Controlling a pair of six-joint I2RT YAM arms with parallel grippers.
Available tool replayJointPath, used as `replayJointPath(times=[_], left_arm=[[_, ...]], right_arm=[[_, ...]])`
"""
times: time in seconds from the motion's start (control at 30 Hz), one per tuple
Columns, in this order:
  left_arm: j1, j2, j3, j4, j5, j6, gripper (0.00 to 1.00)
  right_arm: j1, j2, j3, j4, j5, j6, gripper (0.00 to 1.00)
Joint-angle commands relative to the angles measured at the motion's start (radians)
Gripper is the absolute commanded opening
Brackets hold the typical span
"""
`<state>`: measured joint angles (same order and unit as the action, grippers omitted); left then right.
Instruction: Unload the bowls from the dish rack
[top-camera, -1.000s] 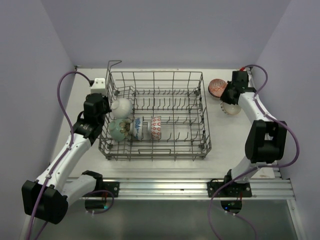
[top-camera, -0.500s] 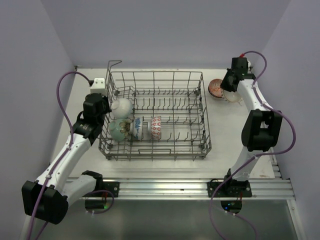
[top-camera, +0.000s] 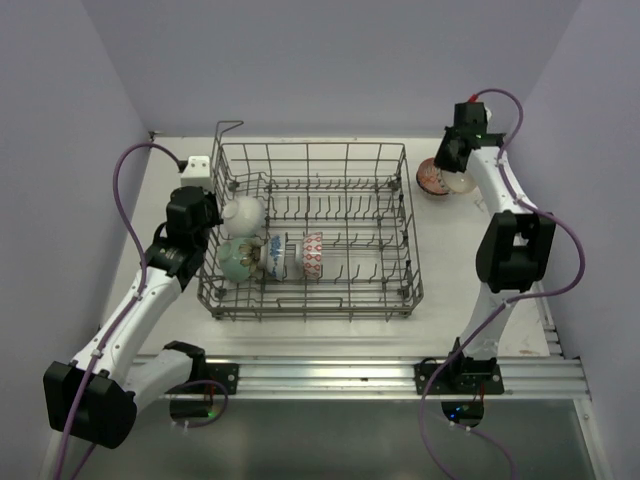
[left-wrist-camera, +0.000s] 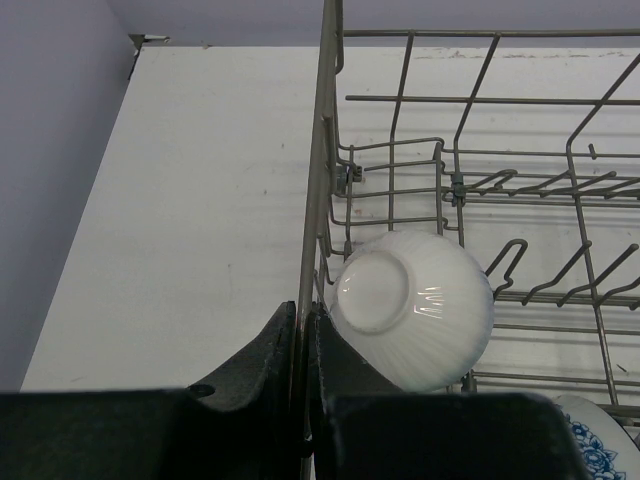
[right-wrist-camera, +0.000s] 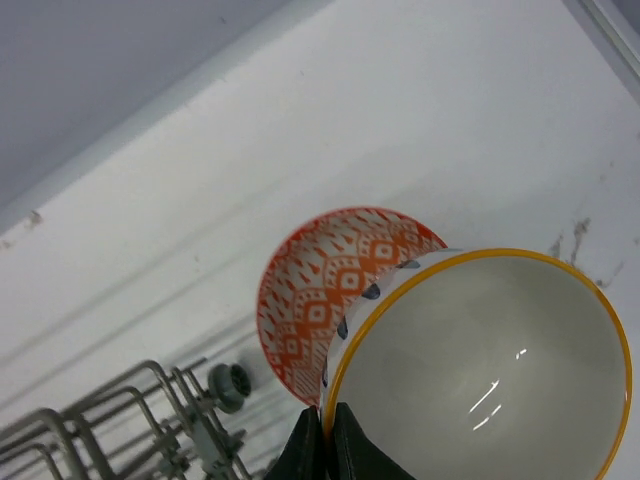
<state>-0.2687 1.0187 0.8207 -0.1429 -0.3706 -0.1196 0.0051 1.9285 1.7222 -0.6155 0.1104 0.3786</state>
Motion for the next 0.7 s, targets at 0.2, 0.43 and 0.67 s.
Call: replayJointPath(times=[0.2,0.43,0.67], left_arm=[[-0.003,-0.005,0.018,-0.009,0.03,-0.035,0.0],[-0.004,-0.003,0.018,-0.007,0.044,-0.037,0.0],[-0.004,0.004,0.02,-0.006,0.064,-0.037,0.0]], right_arm=[[0.068,0.193,0.356,-0.09,0.044,-0.05,0.0],[0.079,0.302,0.474,-0.156,0.074,-0.06,0.0],[0.079,0.332,0.482,-0.17,0.098,-0.073,0.0]])
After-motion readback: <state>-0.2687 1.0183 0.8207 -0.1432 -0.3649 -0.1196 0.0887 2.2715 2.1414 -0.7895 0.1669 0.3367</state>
